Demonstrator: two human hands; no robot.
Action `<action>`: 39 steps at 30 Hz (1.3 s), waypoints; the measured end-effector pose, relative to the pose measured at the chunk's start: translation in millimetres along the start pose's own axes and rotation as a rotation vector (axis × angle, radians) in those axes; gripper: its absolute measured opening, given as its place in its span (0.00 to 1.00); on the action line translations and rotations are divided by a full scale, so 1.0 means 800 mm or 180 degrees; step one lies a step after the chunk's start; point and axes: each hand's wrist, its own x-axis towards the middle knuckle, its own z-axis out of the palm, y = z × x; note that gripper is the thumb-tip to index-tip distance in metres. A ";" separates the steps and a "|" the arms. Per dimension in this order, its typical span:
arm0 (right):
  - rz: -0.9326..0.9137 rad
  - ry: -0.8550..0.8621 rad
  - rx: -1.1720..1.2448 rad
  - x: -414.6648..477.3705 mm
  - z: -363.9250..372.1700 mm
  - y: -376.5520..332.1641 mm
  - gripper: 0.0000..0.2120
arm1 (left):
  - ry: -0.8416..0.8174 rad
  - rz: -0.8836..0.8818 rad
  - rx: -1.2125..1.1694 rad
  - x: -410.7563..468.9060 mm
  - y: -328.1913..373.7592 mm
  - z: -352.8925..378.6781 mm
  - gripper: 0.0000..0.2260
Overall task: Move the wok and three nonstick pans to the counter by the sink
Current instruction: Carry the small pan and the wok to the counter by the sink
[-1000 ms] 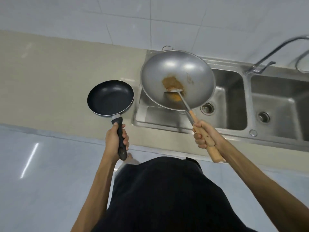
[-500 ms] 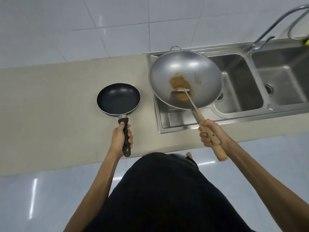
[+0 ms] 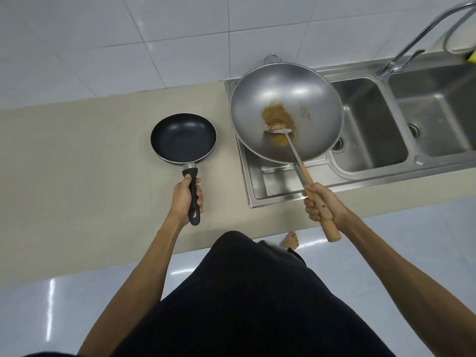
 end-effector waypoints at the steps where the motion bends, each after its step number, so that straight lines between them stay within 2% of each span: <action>1: -0.0022 0.0015 -0.0021 0.003 -0.001 0.002 0.12 | -0.0002 0.0013 0.0009 0.002 0.001 0.000 0.16; 8: 0.0024 -0.0110 -0.0294 0.012 0.002 0.008 0.14 | 0.0053 0.0070 0.0099 0.013 0.007 -0.001 0.16; 15: 0.0022 0.0074 -0.0339 0.024 0.009 0.022 0.20 | 0.0084 0.0058 0.0127 0.020 0.008 -0.003 0.15; 22: 0.0036 0.0254 -0.0359 0.030 0.012 0.029 0.19 | 0.0107 0.0019 0.0192 0.023 0.006 -0.002 0.15; 34: 0.0013 0.0346 -0.0443 0.039 0.023 0.023 0.17 | 0.0118 -0.0503 0.0419 0.023 0.001 -0.015 0.14; 39: 0.0089 0.0422 -0.0463 0.040 0.028 0.019 0.16 | 0.0165 -0.0485 0.0392 0.024 0.000 -0.014 0.14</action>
